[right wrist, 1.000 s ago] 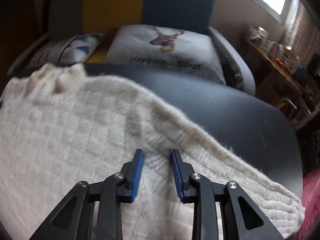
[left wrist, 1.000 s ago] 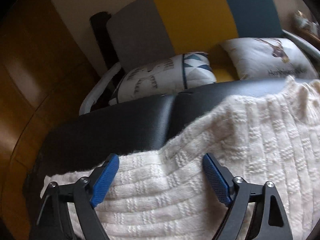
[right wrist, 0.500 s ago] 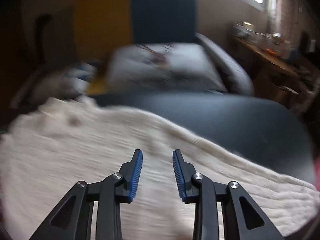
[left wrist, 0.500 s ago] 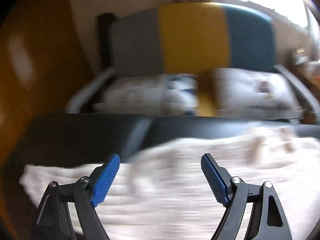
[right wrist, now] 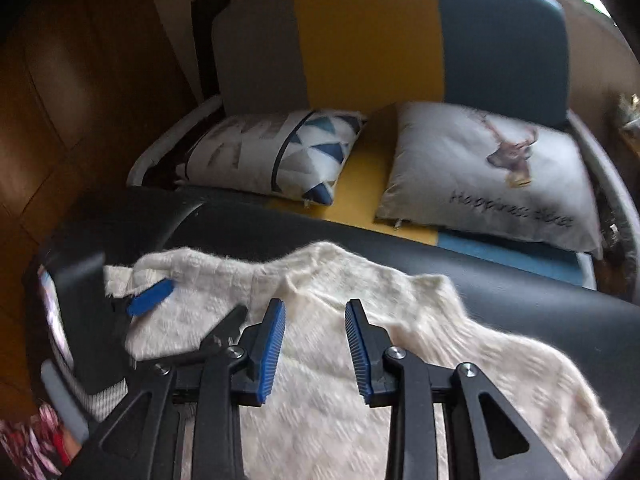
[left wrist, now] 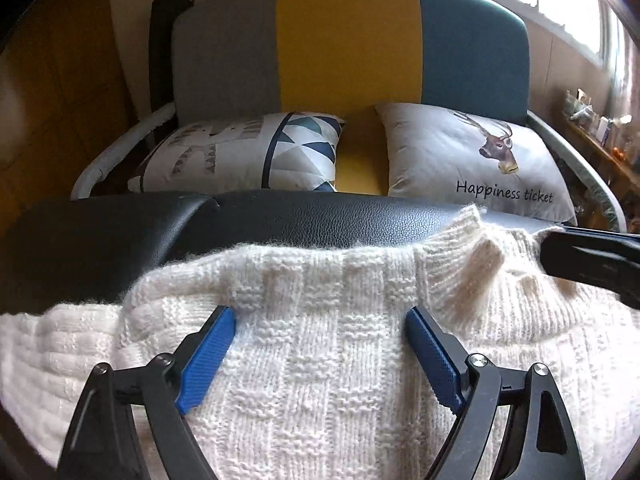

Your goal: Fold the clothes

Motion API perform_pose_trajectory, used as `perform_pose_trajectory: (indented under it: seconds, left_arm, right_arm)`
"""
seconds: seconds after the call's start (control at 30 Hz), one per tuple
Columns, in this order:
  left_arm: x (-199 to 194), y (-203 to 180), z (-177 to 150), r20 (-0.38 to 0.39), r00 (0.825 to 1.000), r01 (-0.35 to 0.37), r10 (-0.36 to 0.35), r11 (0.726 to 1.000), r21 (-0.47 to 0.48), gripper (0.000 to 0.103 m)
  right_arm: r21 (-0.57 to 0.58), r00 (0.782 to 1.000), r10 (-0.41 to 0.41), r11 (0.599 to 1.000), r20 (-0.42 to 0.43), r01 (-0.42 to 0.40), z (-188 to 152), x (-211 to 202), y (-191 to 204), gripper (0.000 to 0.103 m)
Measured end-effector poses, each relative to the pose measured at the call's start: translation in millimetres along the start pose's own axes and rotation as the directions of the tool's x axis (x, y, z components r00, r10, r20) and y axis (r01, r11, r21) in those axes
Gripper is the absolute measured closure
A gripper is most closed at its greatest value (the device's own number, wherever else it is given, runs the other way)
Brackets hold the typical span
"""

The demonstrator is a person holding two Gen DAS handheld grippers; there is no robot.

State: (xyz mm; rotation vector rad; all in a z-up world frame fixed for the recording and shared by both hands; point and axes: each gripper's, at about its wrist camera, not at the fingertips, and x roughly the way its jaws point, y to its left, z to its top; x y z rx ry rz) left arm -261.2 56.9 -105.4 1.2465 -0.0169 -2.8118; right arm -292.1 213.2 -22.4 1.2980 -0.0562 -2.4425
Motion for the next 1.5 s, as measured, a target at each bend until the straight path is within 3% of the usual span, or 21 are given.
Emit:
perform_pose_trajectory:
  seconds: [0.17,0.2,0.23,0.27,0.37,0.5,0.57,0.63,0.8,0.9,1.03,1.13,1.2,1.27,1.33,1.4,1.5]
  left_arm:
    - [-1,3,0,0.012,1.0,0.018,-0.018,1.0,-0.014,0.016]
    - [-2,4,0,0.015,1.0,0.022,-0.022,1.0,-0.016,0.016]
    - [-2,4,-1,0.017,1.0,0.026,-0.025,0.999,-0.019,0.017]
    - [-2,5,-1,0.019,0.999,0.029,-0.029,0.999,-0.022,0.018]
    - [-3,7,-1,0.027,0.999,0.04,-0.039,0.999,-0.029,0.025]
    - [-4,5,-1,0.035,0.998,0.044,-0.043,0.999,-0.024,0.03]
    - [-5,5,-2,0.038,0.998,0.046,-0.045,0.999,-0.022,0.035]
    - [-4,4,-2,0.04,0.998,0.049,-0.048,0.999,-0.019,0.037]
    - [-3,3,-2,0.04,0.998,0.051,-0.05,0.999,-0.016,0.037]
    - [-3,2,-1,0.036,0.998,0.048,-0.047,0.999,-0.011,0.032]
    - [-1,0,0,0.024,0.999,0.041,-0.041,0.999,-0.005,0.022]
    - [-15,7,4,0.053,0.997,0.05,-0.049,0.999,-0.019,0.018]
    - [-29,13,8,0.084,0.995,0.059,-0.056,0.998,-0.032,0.019]
    - [-42,19,13,0.115,0.991,0.068,-0.062,0.997,-0.044,0.024]
    - [-51,13,21,0.114,0.99,0.082,-0.082,0.997,0.003,0.062]
    - [-46,-5,31,0.053,0.988,0.139,-0.142,0.988,0.061,0.078]
    - [-26,-35,36,-0.029,0.976,0.217,-0.215,0.968,0.129,0.078]
  right_arm:
    - [0.019,0.992,0.101,0.995,-0.078,-0.099,14,39,-4,0.073]
    - [0.009,0.989,0.119,0.993,-0.088,-0.118,16,44,-2,0.082]
    - [-0.008,0.99,0.099,0.995,-0.099,-0.1,17,47,0,0.094]
    - [-0.025,0.991,0.078,0.996,-0.11,-0.082,18,50,3,0.096]
    - [-0.048,0.994,-0.007,0.999,-0.11,0.002,20,55,4,0.099]
    - [-0.055,0.997,-0.071,0.996,0.0,0.071,21,47,4,0.101]
    - [-0.045,0.995,-0.097,0.994,-0.006,0.096,21,55,0,0.103]
    - [-0.02,0.994,-0.112,0.994,-0.02,0.111,19,64,-9,0.103]
    - [0.058,0.999,-0.037,0.998,0.023,0.036,14,55,-26,0.102]
    - [0.104,0.999,-0.01,0.995,0.051,0.005,13,34,-31,0.081]
    - [0.134,0.994,-0.09,0.988,0.062,0.081,-8,1,-47,0.081]
    - [0.127,0.976,-0.218,0.967,-0.02,0.219,-35,8,-65,0.082]
    - [0.101,0.975,-0.22,0.971,0.041,0.215,-49,9,-70,0.083]
    - [0.066,0.966,-0.235,0.971,0.103,0.229,-59,8,-65,0.083]
    - [0.065,0.959,-0.261,0.965,0.109,0.255,-59,9,-60,0.083]
    - [0.091,0.962,-0.248,0.967,0.118,0.238,-60,8,-63,0.083]
    - [0.124,0.969,-0.211,0.973,0.128,0.196,-62,7,-70,0.083]
